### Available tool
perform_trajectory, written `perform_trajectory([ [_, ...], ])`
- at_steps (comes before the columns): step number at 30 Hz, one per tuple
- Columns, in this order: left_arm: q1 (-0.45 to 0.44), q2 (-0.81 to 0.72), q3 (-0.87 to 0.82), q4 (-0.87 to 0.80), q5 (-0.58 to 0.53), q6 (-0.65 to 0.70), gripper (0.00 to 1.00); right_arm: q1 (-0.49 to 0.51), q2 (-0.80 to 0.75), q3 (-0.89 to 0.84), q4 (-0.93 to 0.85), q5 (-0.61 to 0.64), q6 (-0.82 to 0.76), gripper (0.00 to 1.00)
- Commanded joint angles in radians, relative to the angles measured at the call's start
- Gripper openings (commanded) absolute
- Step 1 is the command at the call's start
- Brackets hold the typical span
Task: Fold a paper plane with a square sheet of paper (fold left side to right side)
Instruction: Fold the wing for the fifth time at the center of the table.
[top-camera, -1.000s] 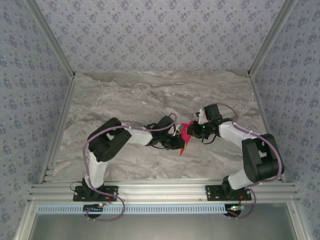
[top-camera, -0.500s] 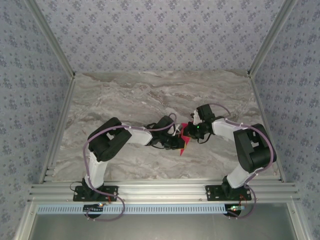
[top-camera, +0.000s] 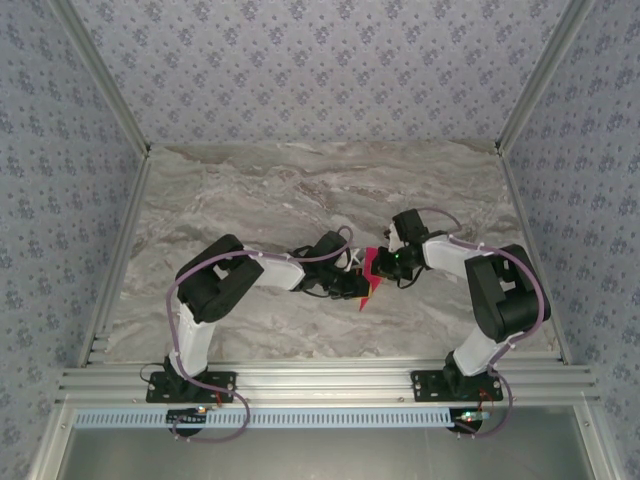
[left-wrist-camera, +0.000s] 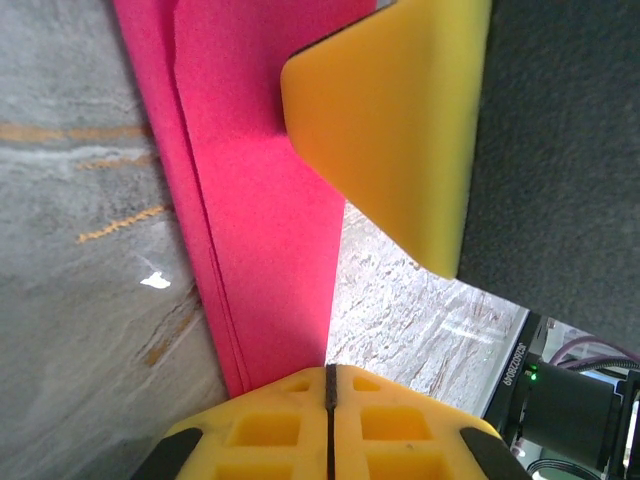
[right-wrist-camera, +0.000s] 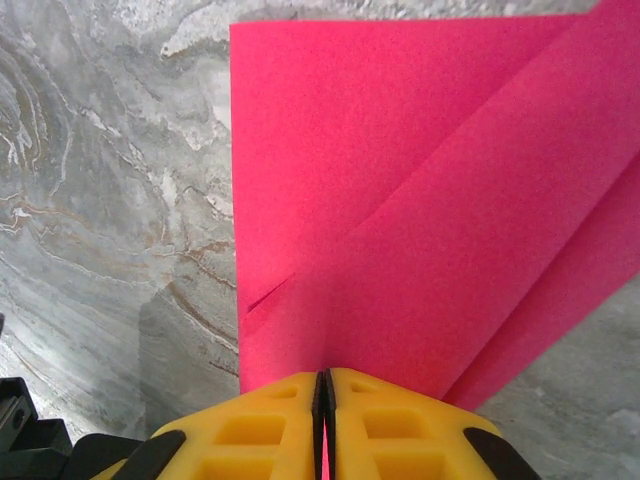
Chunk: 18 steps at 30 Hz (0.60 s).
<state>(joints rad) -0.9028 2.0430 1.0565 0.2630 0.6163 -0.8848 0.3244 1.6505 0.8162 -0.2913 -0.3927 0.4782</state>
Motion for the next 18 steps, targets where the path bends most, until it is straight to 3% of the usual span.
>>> perform_trajectory([
  [1,-0.036,0.107,-0.021,-0.056,-0.033,0.000,0.06,-0.025,-0.011,-0.007,-0.008,0.016,-0.019,0.13],
  [9,-0.036,0.124,-0.008,-0.096,-0.036,-0.003,0.05,-0.075,-0.019,-0.068,0.087,-0.042,-0.040,0.13],
  [18,-0.036,0.141,0.003,-0.125,-0.039,-0.010,0.05,-0.133,-0.005,-0.051,0.066,-0.025,-0.079,0.13],
])
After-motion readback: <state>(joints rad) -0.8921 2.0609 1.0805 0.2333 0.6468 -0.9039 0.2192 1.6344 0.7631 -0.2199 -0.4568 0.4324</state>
